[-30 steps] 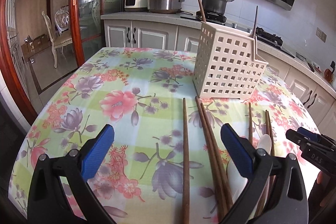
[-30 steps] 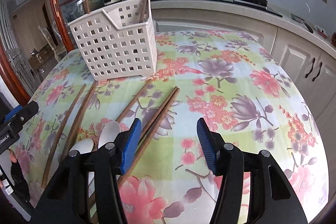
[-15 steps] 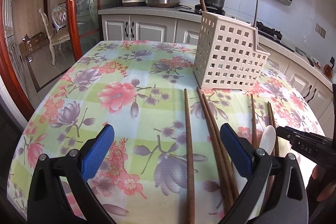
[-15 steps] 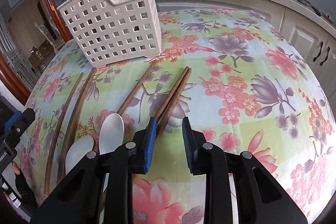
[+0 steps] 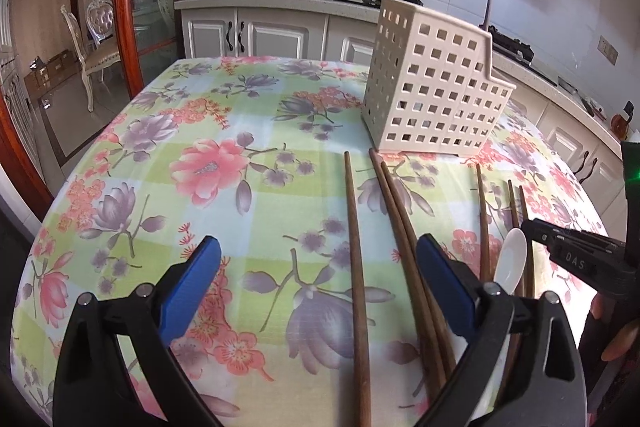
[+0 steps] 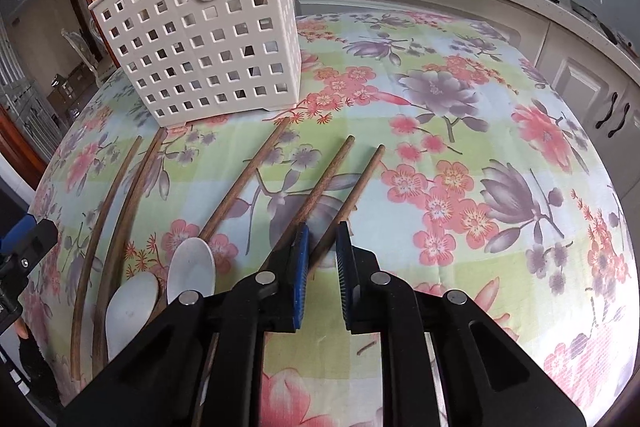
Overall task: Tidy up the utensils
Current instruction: 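Close the left tool on a wooden chopstick while the right tool grasps another chopstick, then lift both held chopsticks upright and carry them above the white caddy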
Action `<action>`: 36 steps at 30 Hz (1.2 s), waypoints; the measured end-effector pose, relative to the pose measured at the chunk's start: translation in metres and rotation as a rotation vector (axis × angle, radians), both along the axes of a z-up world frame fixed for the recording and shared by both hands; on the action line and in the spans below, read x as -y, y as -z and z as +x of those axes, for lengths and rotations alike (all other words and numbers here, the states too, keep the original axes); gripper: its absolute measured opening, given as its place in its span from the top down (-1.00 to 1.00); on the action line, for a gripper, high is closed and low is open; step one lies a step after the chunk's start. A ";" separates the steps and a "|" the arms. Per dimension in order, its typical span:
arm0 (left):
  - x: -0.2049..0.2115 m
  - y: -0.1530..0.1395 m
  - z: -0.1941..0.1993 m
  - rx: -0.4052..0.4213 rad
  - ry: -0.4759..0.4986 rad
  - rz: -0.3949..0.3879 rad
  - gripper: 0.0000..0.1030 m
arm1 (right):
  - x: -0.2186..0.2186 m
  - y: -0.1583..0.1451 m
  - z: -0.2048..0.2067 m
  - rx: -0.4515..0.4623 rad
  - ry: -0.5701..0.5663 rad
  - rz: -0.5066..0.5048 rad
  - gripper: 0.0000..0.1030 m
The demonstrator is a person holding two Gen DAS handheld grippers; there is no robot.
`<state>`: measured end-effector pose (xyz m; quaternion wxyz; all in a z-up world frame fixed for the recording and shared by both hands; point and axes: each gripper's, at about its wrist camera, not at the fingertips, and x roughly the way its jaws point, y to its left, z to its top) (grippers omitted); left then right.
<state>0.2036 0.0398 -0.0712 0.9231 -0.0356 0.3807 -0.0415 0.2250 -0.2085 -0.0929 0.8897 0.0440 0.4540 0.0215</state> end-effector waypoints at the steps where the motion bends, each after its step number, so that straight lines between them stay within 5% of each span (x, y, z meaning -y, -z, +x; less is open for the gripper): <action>1: 0.001 0.001 0.001 -0.008 0.003 -0.001 -0.80 | -0.001 0.000 0.000 0.001 -0.007 -0.007 0.72; 16: 0.013 0.018 0.032 -0.136 0.042 0.015 -0.33 | 0.017 -0.001 -0.010 -0.008 -0.059 0.025 0.87; 21: 0.018 0.023 0.049 -0.160 0.040 0.046 0.04 | 0.017 -0.001 -0.011 -0.002 -0.064 0.030 0.87; 26: 0.033 0.029 0.063 -0.168 0.048 0.127 0.19 | 0.018 0.000 -0.011 0.000 -0.072 0.032 0.87; 32: 0.046 0.027 0.067 -0.169 0.108 0.172 0.80 | 0.021 -0.001 -0.005 -0.010 -0.072 0.020 0.87; 36: 0.050 0.028 0.065 -0.163 0.127 0.198 0.87 | 0.016 -0.001 0.000 -0.014 -0.090 -0.021 0.86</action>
